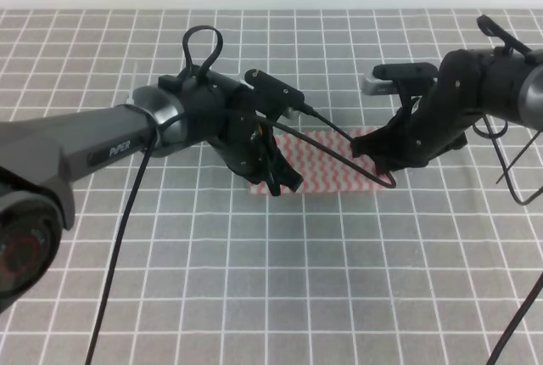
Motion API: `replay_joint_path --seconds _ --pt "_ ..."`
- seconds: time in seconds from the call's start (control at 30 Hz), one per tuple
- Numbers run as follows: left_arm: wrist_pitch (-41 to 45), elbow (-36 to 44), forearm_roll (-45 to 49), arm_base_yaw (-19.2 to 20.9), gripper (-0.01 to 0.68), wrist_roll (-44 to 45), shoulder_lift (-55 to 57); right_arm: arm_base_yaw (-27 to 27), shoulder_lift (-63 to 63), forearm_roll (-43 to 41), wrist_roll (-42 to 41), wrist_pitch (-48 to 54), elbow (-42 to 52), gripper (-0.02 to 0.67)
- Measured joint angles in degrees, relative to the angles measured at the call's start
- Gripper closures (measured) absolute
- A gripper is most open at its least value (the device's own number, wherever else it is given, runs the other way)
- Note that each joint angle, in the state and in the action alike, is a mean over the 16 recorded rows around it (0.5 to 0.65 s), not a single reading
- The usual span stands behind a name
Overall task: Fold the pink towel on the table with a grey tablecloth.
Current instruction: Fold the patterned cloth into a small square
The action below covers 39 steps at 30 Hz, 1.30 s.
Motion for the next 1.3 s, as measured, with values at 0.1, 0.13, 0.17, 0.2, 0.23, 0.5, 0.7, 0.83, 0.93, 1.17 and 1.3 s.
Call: replay_joint_path --seconds 0.1,0.13,0.17,0.2,0.23,0.5,0.7,0.83,0.93,1.17,1.3 --pt "-0.1 0.0 0.0 0.0 0.672 0.0 0.0 0.0 -0.2 2.0 -2.0 0.0 -0.5 0.654" --pt "-0.1 0.0 0.1 0.0 0.672 0.0 0.1 0.0 -0.1 2.8 -2.7 -0.1 -0.7 0.658" --pt "-0.1 0.0 0.2 0.0 0.672 0.0 0.0 0.0 -0.1 3.5 -3.4 -0.1 -0.8 0.661" --pt "-0.2 0.0 0.4 0.0 0.672 -0.1 -0.1 0.0 -0.1 4.3 -4.1 -0.1 -1.0 0.662" --pt "-0.2 0.0 0.7 0.0 0.672 -0.2 -0.3 0.0 -0.1 5.2 -4.9 -0.1 -1.2 0.663" --pt "0.1 0.1 3.1 0.1 0.672 -0.7 -3.6 0.2 0.2 11.3 -9.9 0.1 -1.9 0.663" --pt "0.7 0.1 4.8 0.1 0.672 -1.0 -9.0 1.0 0.2 13.0 -10.6 0.0 -2.1 0.663" --pt "1.6 0.1 5.2 0.1 0.672 -1.0 -13.0 2.1 0.2 13.7 -10.6 0.0 -2.9 0.664" --pt "2.5 0.1 5.2 0.1 0.672 -1.0 -15.8 3.3 0.1 14.2 -10.6 0.0 -4.0 0.664" --pt "5.4 0.1 5.2 0.1 0.672 -1.0 -20.3 6.2 1.1 15.1 -10.6 0.0 -7.5 0.664" --pt "7.0 0.1 5.2 0.2 0.672 -1.0 -21.4 7.7 2.4 16.5 -10.6 0.0 -9.6 0.664"
